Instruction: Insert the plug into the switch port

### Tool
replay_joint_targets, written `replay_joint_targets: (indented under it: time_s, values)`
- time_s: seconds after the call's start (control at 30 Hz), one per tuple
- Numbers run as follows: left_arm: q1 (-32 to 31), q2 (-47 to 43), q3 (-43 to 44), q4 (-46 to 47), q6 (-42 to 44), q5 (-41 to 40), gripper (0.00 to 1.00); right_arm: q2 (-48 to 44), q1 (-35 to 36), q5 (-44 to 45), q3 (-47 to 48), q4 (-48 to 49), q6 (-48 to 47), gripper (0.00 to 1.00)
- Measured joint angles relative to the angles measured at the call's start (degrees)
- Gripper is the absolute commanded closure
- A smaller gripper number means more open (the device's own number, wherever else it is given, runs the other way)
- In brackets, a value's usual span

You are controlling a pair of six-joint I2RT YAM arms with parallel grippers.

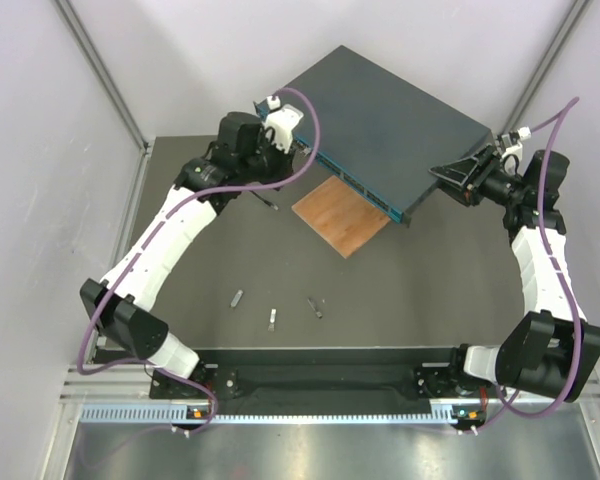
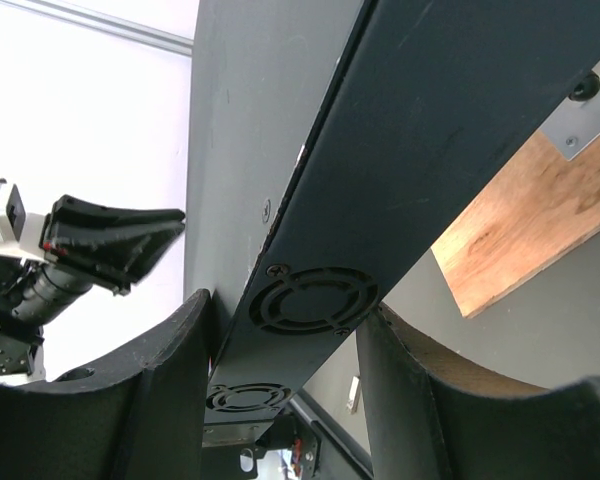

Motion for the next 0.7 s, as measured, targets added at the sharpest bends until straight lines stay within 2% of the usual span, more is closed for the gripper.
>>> replay_joint_targets:
  time_s: [0.03,0.07,0.3,0.7]
  values:
    - [0.48,-0.13,0.0,0.26,-0.15,-0.02,0.86,0.04,0.0,0.0,0.15,-0.28,-0.07,1.0]
    - [0.9,-0.15,0.0,0.63,-0.55,0.0,0.89,0.13,0.0,0.0,0.31,-0.55,-0.22,1.0]
    - [1.64,0.59,0.26,1.64,-1.79,1.18,0.99,0.35,0.0,-0.22,0.72,-1.18,-0.63,1.0]
    - [1.6,5.16,0.83,6.64,-4.59,3.48,1.0,0.5,0.0,-0.33,1.07,-1.97,-1.09,1.0]
